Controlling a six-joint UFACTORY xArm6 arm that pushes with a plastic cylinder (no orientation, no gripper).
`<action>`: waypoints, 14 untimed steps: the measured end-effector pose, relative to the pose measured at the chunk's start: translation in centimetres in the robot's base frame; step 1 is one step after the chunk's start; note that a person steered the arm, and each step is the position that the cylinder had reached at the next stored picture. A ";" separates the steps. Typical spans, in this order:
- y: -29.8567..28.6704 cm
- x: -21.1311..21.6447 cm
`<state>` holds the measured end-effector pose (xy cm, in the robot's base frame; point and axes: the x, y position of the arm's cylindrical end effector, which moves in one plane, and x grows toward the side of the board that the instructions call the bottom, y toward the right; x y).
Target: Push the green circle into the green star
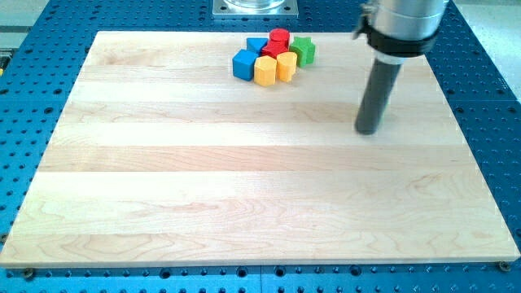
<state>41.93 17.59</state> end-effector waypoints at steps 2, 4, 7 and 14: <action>4.0 -5.0; 1.8 -14.3; 5.1 -17.8; -13.2 -22.6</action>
<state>19.29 4.40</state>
